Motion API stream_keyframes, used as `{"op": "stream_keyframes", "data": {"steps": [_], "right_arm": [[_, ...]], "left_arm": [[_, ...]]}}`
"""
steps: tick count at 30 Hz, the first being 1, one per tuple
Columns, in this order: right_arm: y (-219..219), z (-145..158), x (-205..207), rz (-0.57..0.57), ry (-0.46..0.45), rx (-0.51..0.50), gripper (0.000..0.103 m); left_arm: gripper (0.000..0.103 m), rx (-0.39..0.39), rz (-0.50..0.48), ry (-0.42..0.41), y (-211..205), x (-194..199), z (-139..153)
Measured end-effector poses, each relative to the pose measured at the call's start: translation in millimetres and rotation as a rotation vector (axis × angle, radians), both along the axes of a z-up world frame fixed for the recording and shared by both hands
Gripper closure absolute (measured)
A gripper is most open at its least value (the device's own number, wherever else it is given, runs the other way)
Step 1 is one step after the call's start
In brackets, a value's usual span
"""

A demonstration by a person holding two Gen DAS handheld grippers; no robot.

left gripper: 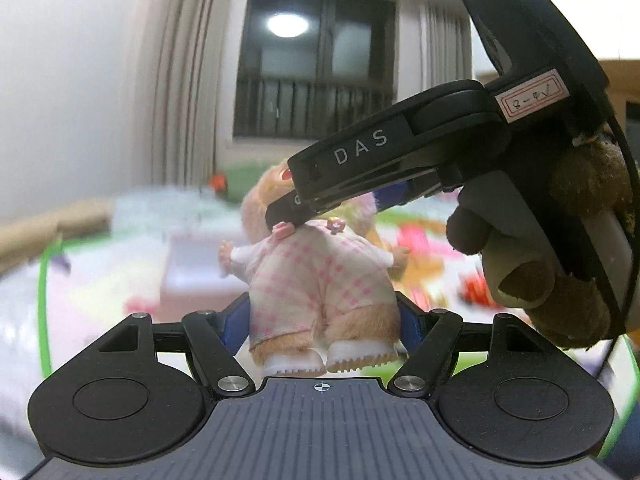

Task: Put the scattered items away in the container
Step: 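Carry the doll into the pink box and open the right gripper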

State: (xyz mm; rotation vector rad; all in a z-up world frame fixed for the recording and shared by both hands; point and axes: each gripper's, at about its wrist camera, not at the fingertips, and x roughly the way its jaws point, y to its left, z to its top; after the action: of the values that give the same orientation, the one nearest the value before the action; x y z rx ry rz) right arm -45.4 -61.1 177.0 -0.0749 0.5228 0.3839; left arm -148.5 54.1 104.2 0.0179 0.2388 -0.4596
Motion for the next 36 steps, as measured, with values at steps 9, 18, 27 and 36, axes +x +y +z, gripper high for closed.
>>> {"op": "stream_keyframes", "data": {"steps": [9, 18, 27, 36], "right_arm": [[26, 23, 131, 0.061, -0.074, -0.132, 0.03], [38, -60, 260, 0.138, 0.348, -0.006, 0.03], [48, -116, 275, 0.15, 0.502, 0.025, 0.032], [45, -95, 229, 0.246, 0.562, 0.064, 0.016]], "left_arm": [[0.026, 0.03, 0.053, -0.039, 0, 125, 15], [0.025, 0.033, 0.087, 0.162, 25, 175, -32], [0.026, 0.051, 0.058, 0.202, 21, 152, -50], [0.01, 0.047, 0.046, 0.219, 34, 128, -41]]}}
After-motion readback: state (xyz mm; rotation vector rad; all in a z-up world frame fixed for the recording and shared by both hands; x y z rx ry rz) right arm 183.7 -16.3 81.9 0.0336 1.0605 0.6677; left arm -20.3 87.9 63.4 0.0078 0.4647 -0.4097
